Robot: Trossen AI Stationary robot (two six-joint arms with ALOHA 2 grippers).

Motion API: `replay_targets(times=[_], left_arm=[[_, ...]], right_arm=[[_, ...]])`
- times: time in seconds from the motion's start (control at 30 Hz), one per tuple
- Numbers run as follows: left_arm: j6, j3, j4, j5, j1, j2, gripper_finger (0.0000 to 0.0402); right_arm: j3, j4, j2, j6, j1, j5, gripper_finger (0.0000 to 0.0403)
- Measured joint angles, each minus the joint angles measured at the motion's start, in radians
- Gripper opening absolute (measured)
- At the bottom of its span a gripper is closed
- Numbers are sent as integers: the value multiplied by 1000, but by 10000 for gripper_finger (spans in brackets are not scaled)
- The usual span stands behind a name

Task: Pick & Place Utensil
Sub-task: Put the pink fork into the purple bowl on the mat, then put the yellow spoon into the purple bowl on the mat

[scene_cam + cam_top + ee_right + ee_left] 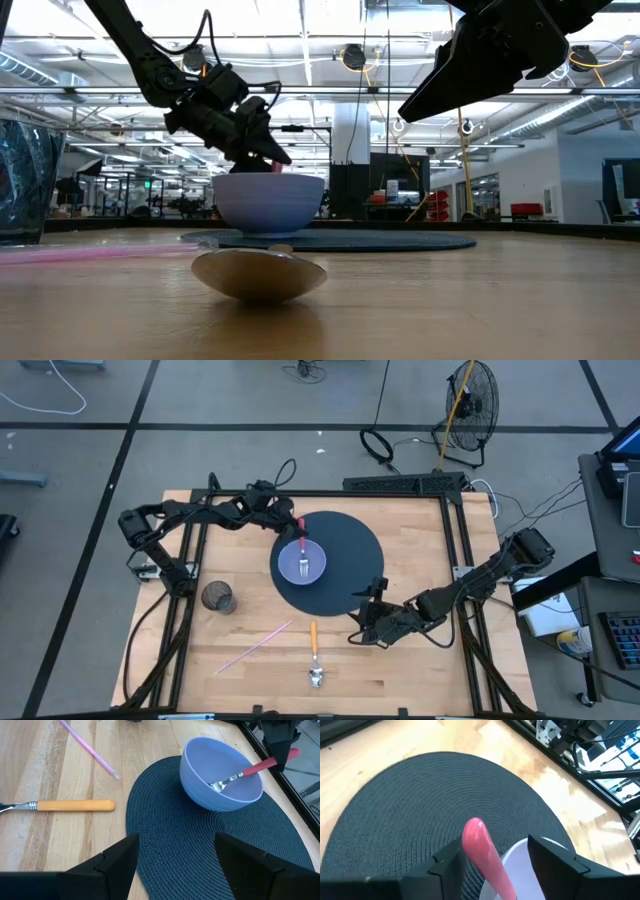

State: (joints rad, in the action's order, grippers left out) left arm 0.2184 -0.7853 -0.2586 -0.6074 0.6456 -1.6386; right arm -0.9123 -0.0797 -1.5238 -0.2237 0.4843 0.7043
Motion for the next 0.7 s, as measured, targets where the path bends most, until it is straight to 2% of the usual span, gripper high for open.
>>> replay_targets(times=[0.2, 0.53, 0.7], left_arm=[[-1, 0, -6, 36, 0, 0, 236], [-11, 0, -5, 116, 0, 2, 237], [-27, 0, 7, 144, 2, 49, 237]], right_arm=[[0, 0, 0, 0, 0, -1, 254], [0, 0, 0, 0, 0, -2, 254], [0, 0, 0, 0, 0, -2, 254]])
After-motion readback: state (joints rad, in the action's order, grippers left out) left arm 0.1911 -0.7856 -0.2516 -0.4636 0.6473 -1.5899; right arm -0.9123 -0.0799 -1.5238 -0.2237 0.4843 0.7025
